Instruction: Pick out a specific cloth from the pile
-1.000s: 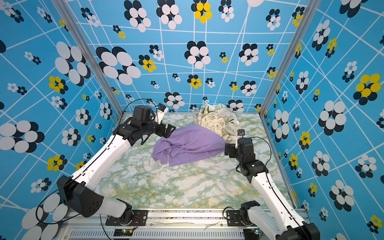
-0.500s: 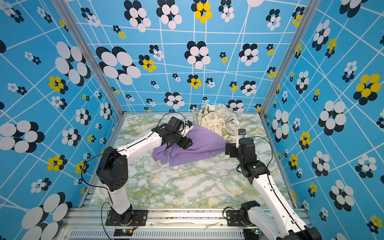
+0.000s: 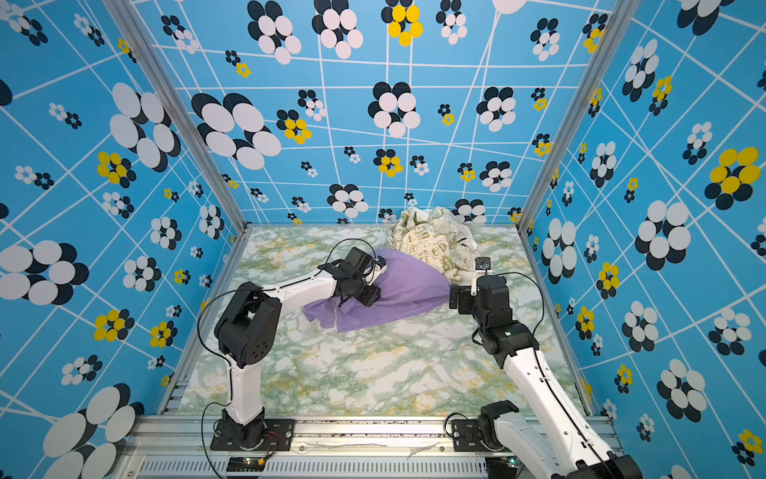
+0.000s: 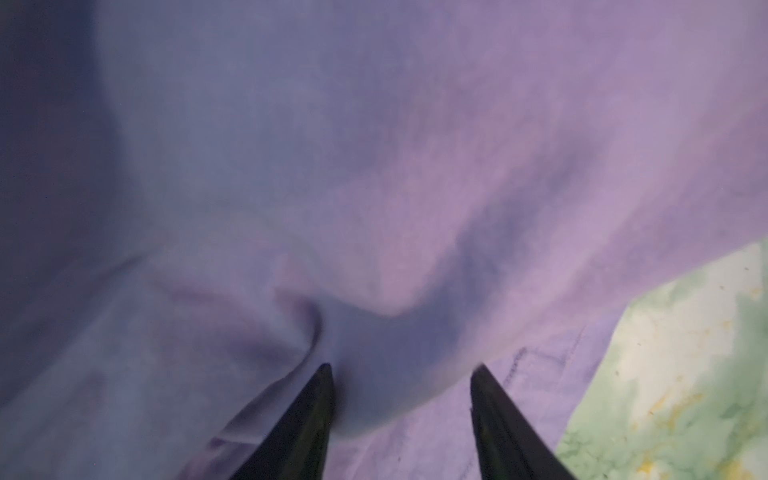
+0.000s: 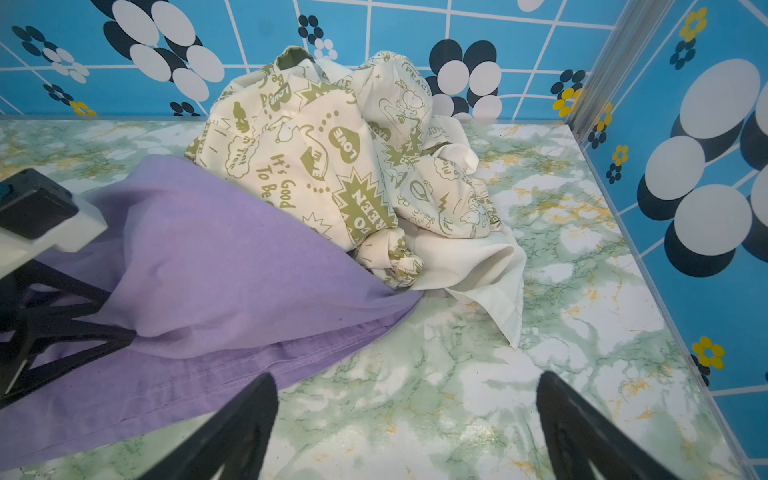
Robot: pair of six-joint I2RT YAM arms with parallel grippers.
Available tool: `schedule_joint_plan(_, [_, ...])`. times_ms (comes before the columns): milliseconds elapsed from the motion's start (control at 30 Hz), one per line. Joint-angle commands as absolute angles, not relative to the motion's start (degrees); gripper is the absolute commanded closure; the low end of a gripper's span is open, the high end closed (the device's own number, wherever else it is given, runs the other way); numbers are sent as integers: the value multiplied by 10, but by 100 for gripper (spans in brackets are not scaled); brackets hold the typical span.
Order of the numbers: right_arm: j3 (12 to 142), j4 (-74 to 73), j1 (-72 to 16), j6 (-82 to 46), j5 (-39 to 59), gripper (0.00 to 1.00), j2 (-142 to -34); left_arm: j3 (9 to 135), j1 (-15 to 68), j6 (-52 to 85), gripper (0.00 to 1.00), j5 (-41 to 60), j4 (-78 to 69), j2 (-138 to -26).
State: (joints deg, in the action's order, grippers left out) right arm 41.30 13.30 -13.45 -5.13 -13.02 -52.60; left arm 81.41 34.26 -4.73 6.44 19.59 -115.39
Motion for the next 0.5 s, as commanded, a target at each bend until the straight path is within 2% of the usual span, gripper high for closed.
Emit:
schedule_joint_plan(0, [424,145,-131,-45,-133,1,-517,806,347,-56,52,34,157,-1167])
schedule_joint_plan(67, [422,146,-132,-45,-135,1,-517,804,347,-57,58,30,142,-1171])
schedule_joint_plan(233, [419,144,-131,-46,-134,1,-516,797,343,-59,84,26,109,-1185])
schedule_joint_plan(367, [418,144,-132,-42,-138,1,-512,793,342,-61,100,23,96,-1178])
schedule_joint_plan(467, [415,146,-132,-39,-140,1,-508,784,342,-59,100,36,87,-1148])
